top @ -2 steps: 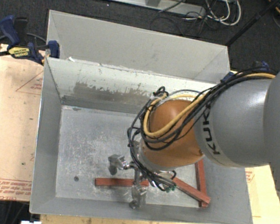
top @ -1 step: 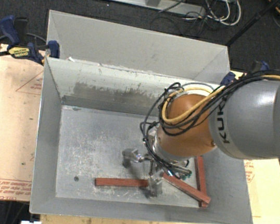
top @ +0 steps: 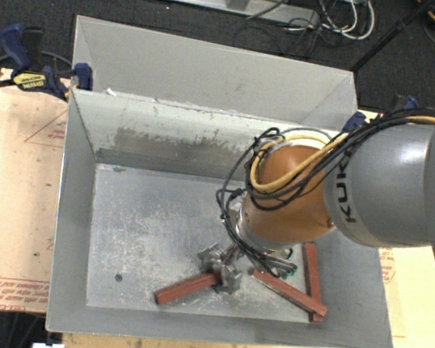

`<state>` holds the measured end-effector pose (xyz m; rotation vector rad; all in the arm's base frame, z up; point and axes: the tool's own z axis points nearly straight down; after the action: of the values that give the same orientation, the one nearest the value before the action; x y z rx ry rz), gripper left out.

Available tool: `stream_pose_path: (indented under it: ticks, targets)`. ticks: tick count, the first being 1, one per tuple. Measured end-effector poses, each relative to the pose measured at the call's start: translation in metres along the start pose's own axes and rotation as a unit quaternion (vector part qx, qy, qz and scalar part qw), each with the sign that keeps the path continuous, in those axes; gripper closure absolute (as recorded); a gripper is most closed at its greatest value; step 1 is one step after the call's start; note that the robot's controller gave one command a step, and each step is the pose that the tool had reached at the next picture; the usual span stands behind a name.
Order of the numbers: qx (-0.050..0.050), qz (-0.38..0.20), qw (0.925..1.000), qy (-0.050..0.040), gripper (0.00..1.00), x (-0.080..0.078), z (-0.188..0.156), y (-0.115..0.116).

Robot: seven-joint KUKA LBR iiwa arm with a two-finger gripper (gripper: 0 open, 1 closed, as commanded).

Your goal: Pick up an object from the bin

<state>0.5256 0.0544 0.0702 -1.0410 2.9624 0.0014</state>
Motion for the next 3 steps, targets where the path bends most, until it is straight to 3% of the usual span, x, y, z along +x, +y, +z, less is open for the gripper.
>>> stream_pose_path:
  ticks: [1, 2, 3]
  targets:
    - [0.0, 0.0, 1.0, -0.0003, 0.0, 0.0, 0.0, 0.0]
    - [0.0, 0.001, 1.0, -0.0016, 1.0, -0.001, -0.001, 0.0]
    - [0.001, -0.168, 0.9857, -0.002, 1.0, -0.028, -0.051, -0.015]
